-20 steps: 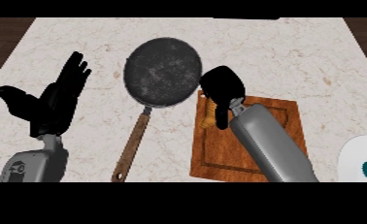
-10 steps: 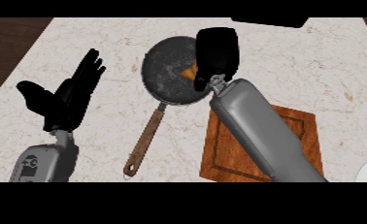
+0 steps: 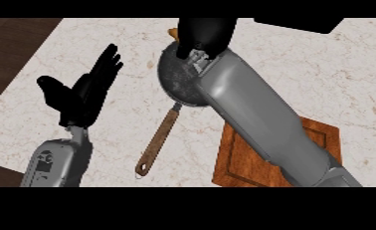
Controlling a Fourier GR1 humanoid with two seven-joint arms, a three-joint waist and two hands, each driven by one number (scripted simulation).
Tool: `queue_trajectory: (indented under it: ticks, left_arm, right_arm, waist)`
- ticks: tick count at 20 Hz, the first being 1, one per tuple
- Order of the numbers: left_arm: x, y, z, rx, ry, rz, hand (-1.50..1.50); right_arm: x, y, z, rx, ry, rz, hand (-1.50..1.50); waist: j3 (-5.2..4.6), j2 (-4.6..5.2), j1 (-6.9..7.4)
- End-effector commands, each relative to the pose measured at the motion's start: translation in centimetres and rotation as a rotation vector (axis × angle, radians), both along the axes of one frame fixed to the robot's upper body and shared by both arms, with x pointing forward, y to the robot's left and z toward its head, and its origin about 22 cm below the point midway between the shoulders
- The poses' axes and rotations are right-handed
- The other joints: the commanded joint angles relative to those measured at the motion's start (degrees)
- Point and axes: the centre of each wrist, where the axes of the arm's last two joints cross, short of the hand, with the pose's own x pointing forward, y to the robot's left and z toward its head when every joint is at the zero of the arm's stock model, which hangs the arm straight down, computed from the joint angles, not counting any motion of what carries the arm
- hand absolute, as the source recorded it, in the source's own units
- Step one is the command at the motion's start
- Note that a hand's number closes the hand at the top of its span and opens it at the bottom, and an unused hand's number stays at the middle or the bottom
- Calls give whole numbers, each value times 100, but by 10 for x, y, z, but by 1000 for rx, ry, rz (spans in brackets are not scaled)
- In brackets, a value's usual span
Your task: Pick the croissant from the cutting board and place it in the pan
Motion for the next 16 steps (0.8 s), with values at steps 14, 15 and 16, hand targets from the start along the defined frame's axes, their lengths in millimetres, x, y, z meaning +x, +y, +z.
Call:
queue_trajectory:
  ticks: [14,15,16]
  left_arm:
    - [8,22,5,7,2,80,0]
    - [7,9,-3,-9,13,86,0]
    - [1,21,2,-3,7,91,0]
  right_arm:
    - [17,25,4,215,-134,-290,150]
    - [15,24,-6,225,-128,-271,150]
    - [22,19,-7,255,-139,-274,150]
  waist:
    - [23,-6,-462]
    - [29,-18,-610]
    - [32,-16,-546]
